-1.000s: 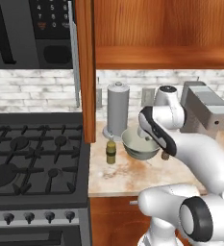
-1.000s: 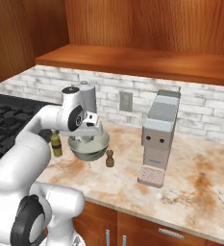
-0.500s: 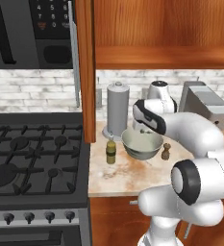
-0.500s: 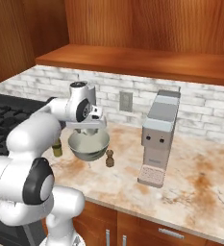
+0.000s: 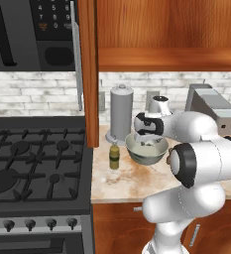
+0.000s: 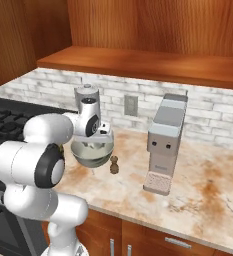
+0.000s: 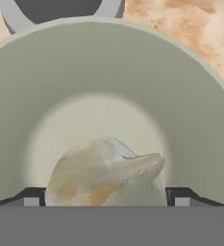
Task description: Retrieve the bottle and the shaker from the cabinet and place them next to the mixing bowl on the counter. Then add garlic from the fridge to the mixing bowl.
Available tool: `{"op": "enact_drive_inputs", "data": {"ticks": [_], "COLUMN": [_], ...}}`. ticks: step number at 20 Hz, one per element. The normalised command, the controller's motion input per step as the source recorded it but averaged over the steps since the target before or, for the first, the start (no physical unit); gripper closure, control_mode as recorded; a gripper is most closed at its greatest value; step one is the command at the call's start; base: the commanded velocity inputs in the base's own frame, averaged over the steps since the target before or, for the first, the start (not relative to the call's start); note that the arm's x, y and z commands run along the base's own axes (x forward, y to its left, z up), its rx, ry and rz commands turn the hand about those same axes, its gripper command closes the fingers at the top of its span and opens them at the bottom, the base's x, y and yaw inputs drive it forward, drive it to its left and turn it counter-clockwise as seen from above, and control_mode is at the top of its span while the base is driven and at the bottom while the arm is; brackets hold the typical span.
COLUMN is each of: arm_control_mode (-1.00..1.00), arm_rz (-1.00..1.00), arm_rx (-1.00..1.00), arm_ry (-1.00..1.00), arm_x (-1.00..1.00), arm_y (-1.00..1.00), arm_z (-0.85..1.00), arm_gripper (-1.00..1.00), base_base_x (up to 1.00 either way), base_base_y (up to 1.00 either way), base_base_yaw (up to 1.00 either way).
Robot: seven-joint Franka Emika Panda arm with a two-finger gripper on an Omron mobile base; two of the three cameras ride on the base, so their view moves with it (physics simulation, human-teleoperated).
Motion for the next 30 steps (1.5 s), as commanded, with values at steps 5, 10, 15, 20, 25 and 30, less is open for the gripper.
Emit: {"op": "enact_drive_inputs", "data": {"ticks": [5, 10, 15, 20, 25, 30], "arm_control_mode": [-1.00, -1.00, -1.00, -1.00, -1.00, -1.00], "arm_rz": [0.00, 0.00, -0.01, -0.02, -0.01, 0.00], "arm_rx": [0.04, 0.00, 0.00, 0.00, 0.00, 0.00], "arm_ry": [0.00, 0.00, 0.00, 0.00, 0.02, 0.00], "arm_x": [0.12, 0.28, 0.46, 0.14, 0.00, 0.00], "arm_y": [0.00, 0.02, 0.03, 0.02, 0.00, 0.01], "arm_z": [-0.27, 0.00, -0.01, -0.11, -0.23, -0.27], "arm_gripper": [1.00, 1.00, 1.00, 1.00, 1.00, 1.00], "base_base_x": [0.00, 0.00, 0.00, 0.00, 0.00, 0.00], "base_base_y": [0.00, 0.00, 0.00, 0.00, 0.00, 0.00], "base_base_yaw": [0.00, 0.00, 0.00, 0.00, 0.00, 0.00]}}
